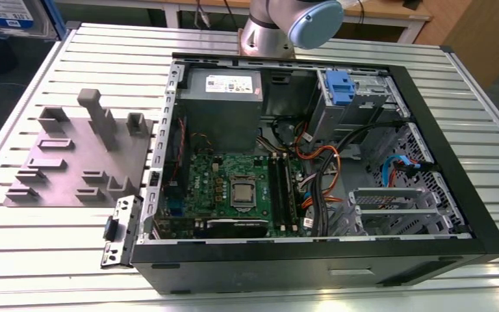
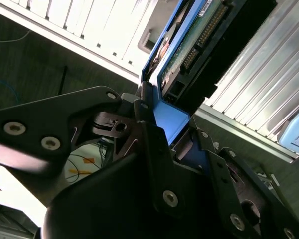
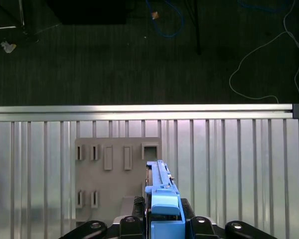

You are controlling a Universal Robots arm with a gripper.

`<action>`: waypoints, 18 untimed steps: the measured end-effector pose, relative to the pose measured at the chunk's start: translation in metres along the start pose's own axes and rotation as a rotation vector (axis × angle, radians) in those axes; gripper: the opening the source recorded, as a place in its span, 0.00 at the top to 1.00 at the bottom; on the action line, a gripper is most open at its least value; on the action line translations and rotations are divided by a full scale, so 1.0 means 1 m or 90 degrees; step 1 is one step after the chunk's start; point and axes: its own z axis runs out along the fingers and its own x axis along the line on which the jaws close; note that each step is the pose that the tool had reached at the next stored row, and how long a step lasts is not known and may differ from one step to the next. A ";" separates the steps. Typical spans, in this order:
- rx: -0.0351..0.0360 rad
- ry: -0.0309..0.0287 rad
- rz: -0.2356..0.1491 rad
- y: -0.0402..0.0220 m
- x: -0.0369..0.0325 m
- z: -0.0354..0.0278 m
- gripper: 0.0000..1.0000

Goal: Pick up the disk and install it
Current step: 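Pick up the disk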

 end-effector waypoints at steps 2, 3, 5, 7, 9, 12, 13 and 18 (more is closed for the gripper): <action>0.0000 0.0000 0.000 0.0000 -0.0001 -0.0041 0.63; 0.0000 0.0000 0.000 0.0001 -0.0002 -0.0061 0.63; 0.0000 0.0000 0.000 0.0001 -0.0003 -0.0095 0.63; 0.0000 0.0000 0.000 0.0001 -0.0003 -0.0101 0.63; 0.0000 0.0000 0.000 0.0001 -0.0003 -0.0103 0.63; 0.0001 0.0000 0.000 -0.0002 -0.0004 -0.0102 0.63; 0.0000 0.0000 0.000 -0.0006 -0.0004 -0.0103 0.63; 0.0000 0.0000 0.000 -0.0030 -0.0004 -0.0103 0.63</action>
